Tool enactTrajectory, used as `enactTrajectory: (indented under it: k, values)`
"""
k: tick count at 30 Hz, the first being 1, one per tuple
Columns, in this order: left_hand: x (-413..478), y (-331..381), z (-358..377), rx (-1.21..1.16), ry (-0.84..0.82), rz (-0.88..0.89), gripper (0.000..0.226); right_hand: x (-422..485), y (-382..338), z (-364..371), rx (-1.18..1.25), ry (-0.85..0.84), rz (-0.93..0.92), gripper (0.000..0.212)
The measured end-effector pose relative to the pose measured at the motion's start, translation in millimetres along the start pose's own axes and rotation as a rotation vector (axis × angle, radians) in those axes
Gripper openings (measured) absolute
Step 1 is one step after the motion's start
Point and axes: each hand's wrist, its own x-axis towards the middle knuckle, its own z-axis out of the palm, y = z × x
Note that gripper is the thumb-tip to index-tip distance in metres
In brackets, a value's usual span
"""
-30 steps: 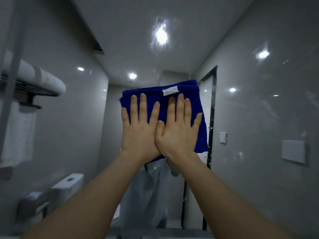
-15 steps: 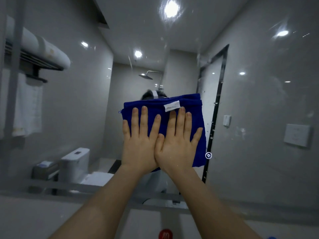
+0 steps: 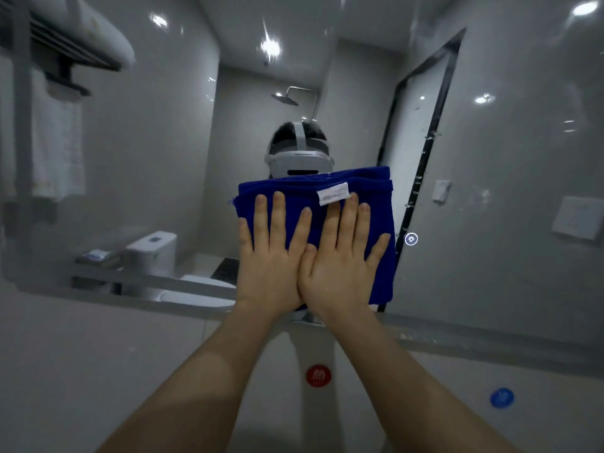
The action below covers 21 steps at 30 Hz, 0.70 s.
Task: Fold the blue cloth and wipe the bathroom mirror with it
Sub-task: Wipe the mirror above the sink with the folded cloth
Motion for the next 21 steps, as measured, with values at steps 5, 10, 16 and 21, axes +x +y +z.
enactTrajectory:
  k: [5,10,16,21]
  values:
    - [-37,0,8,-0.035,-0.004,-0.004,0.059,-38,-1,7,-0.045,-0.048,-0.001,0.067]
    - [-76,1,15,-0.07,-0.052,0.0,0.057,-73,-2,12,-0.091,-0.103,0.017,0.067]
    - [-124,3,24,-0.106,-0.062,0.019,0.056,-113,9,14,-0.115,-0.175,-0.053,0.089]
    - [-119,7,20,-0.076,-0.076,0.011,0.056,-109,11,13,-0.118,-0.169,-0.044,0.078]
